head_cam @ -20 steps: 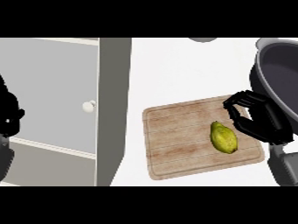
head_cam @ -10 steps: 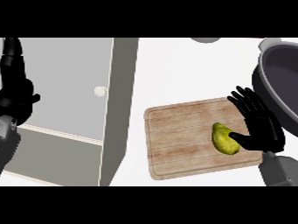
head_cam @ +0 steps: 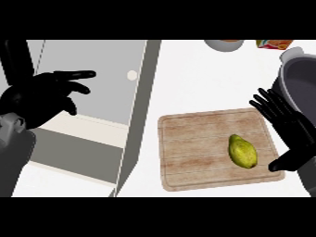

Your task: Pick the pear from the cutting board and place it in the pot

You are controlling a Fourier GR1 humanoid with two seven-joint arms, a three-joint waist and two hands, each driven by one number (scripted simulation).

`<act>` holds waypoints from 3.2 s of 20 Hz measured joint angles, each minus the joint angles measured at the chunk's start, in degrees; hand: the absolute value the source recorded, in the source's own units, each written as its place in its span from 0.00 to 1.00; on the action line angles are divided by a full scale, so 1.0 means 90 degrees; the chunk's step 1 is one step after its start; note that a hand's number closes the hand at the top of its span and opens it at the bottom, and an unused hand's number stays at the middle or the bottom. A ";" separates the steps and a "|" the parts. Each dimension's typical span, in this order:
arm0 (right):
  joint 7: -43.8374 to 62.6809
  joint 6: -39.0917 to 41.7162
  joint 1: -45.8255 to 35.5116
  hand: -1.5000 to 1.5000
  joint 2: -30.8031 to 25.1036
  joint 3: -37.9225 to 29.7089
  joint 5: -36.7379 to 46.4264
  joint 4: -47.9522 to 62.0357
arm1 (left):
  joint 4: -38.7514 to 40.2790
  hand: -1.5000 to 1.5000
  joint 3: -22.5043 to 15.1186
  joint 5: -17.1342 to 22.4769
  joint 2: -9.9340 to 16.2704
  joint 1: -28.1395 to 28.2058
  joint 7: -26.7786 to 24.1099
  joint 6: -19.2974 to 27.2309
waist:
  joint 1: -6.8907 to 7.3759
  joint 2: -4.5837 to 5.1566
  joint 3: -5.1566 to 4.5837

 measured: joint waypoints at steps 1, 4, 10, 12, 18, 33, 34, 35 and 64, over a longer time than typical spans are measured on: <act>0.0030 0.0138 -0.0068 0.00 -0.0143 0.0066 0.0108 -0.0016 | 0.0032 0.50 -0.0040 -0.0137 0.0063 0.0055 -0.0214 0.0010 | 0.0009 0.0026 -0.0044; 0.0172 0.0443 -0.0253 0.00 -0.0544 0.0292 0.0455 -0.0111 | -0.0107 0.50 -0.0251 -0.0510 0.0235 0.0255 -0.0760 -0.0086 | 0.0023 0.0050 -0.0104; 0.0305 0.0836 -0.0627 0.00 -0.1000 0.0825 0.1161 -0.0286 | -0.0767 0.50 -0.0120 -0.1292 0.0361 0.0743 -0.2513 -0.0119 | -0.0081 0.0060 -0.0116; 0.0267 0.0914 -0.0766 0.00 -0.1045 0.0975 0.1356 -0.0245 | -0.0713 0.50 -0.0066 -0.1467 0.0233 0.0973 -0.3245 -0.0126 | -0.0182 0.0087 -0.0116; -0.0145 0.0857 -0.1093 0.00 -0.0980 0.1389 0.2032 0.0175 | -0.0195 0.50 0.0145 -0.1624 -0.0078 0.1550 -0.4992 -0.0338 | -0.0396 0.0115 -0.0108; -0.1586 -0.0213 -0.1726 0.00 -0.0448 0.2540 0.3637 0.1824 | 0.0552 0.50 0.0543 -0.1527 -0.0296 0.1784 -0.6183 -0.0833 | -0.0576 0.0060 -0.0105; -0.1693 -0.0299 -0.1724 0.00 -0.0415 0.2594 0.3692 0.1898 | 0.0590 0.50 0.0558 -0.1540 -0.0318 0.1796 -0.6225 -0.0834 | -0.0586 0.0055 -0.0105; -0.1693 -0.0321 -0.1774 0.00 -0.0355 0.2634 0.3698 0.1952 | 0.0608 0.50 0.0565 -0.1555 -0.0328 0.1822 -0.6258 -0.0845 | -0.0594 0.0050 -0.0106; -0.3330 -0.2035 -0.2159 1.00 0.0369 0.3527 0.4651 0.3046 | 0.0695 0.50 0.0785 -0.1732 -0.0552 0.2029 -0.6430 -0.1091 | -0.0684 -0.0047 -0.0133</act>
